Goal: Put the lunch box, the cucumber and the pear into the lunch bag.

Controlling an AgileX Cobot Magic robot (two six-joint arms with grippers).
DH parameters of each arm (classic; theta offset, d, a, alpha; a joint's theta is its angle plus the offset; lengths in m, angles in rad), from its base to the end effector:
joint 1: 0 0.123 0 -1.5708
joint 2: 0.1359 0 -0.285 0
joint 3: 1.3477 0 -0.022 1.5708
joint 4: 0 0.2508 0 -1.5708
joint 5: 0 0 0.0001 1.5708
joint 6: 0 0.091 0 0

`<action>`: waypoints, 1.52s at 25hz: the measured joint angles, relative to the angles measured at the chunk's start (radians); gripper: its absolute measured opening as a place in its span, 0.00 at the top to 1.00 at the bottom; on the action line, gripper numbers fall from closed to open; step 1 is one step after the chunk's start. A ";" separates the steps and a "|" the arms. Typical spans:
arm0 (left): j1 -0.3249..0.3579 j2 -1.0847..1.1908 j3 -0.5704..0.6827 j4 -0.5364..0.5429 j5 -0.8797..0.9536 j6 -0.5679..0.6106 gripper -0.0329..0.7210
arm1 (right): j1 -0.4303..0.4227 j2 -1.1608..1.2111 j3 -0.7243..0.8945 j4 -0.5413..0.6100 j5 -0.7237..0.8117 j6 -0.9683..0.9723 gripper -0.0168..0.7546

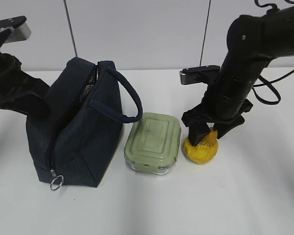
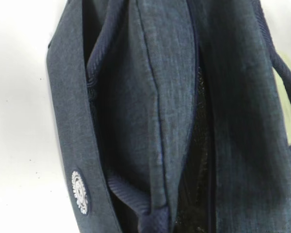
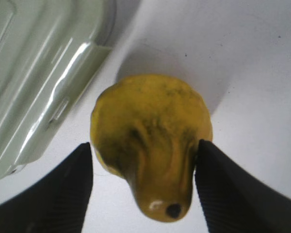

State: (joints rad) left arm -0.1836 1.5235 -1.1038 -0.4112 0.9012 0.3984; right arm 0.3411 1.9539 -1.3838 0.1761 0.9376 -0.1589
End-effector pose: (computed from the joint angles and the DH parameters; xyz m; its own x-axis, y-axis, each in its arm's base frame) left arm 0.2911 -0.0831 0.2655 -0.8665 0.2900 -0.4063 0.4071 0.8816 -0.2389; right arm 0.3611 0.1418 0.1845 -0.9103 -0.3798 -0.1644 -0.4018 0.9063 0.1308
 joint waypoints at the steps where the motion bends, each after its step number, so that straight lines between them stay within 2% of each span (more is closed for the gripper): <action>1: 0.000 0.000 0.000 0.001 0.000 0.000 0.96 | 0.000 0.000 0.000 -0.002 -0.002 0.000 0.37; 5: 0.000 0.000 0.000 0.003 0.000 0.000 0.96 | 0.000 0.000 -0.002 -0.012 -0.002 0.002 0.69; 7: 0.000 0.000 0.000 0.003 0.000 0.000 0.96 | 0.000 0.000 -0.016 -0.015 0.013 0.009 0.73; 11: 0.000 0.000 0.000 0.004 0.000 0.000 0.96 | -0.001 -0.056 -0.072 -0.024 0.052 0.013 0.73; 14: 0.000 0.000 0.000 0.004 0.000 0.000 0.96 | 0.003 -0.151 -0.165 0.032 0.051 -0.003 0.73; 16: 0.000 0.000 0.000 0.004 0.000 0.000 0.96 | 0.015 -0.191 -0.236 0.127 0.035 -0.071 0.73; 20: 0.000 0.000 0.000 0.004 0.000 0.000 0.96 | 0.076 -0.198 -0.351 0.415 -0.020 -0.282 0.73; 23: 0.000 0.000 0.000 0.004 0.000 0.000 0.96 | 0.139 -0.157 -0.381 0.523 -0.064 -0.362 0.73; 30: 0.000 0.000 0.000 0.005 0.000 0.000 0.96 | 0.211 0.023 -0.386 0.553 -0.101 -0.423 0.73; 35: 0.000 0.000 0.000 0.007 0.000 0.000 0.96 | 0.213 0.082 -0.386 0.444 -0.070 -0.374 0.73; 38: 0.000 0.000 0.000 0.007 0.000 0.000 0.96 | 0.213 0.092 -0.386 0.424 -0.058 -0.354 0.64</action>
State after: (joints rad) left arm -0.1836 1.5235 -1.1038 -0.4042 0.9012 0.3984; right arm 0.5543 2.0457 -1.7700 0.6000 0.8794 -0.5129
